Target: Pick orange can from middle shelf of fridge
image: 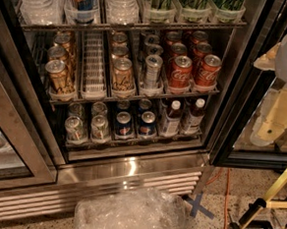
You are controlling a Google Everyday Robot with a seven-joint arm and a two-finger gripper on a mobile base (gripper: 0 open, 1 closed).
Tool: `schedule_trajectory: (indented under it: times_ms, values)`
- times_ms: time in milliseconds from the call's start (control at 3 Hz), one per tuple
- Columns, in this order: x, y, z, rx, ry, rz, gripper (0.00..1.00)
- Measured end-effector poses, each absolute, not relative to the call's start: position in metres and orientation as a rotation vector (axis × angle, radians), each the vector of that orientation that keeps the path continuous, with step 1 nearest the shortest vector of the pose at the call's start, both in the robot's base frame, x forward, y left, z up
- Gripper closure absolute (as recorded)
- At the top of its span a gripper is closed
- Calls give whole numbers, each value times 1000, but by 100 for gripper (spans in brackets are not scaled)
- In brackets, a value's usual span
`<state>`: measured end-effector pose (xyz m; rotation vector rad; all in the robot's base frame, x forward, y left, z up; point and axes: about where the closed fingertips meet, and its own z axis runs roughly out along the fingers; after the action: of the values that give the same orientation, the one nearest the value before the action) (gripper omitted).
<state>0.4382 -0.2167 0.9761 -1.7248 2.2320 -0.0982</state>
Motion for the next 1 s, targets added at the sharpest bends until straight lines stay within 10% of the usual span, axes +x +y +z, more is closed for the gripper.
schedule_trajectory:
  times_ms: [1000]
  values:
    - [439, -221, 980, -1702, 2240, -138, 0]
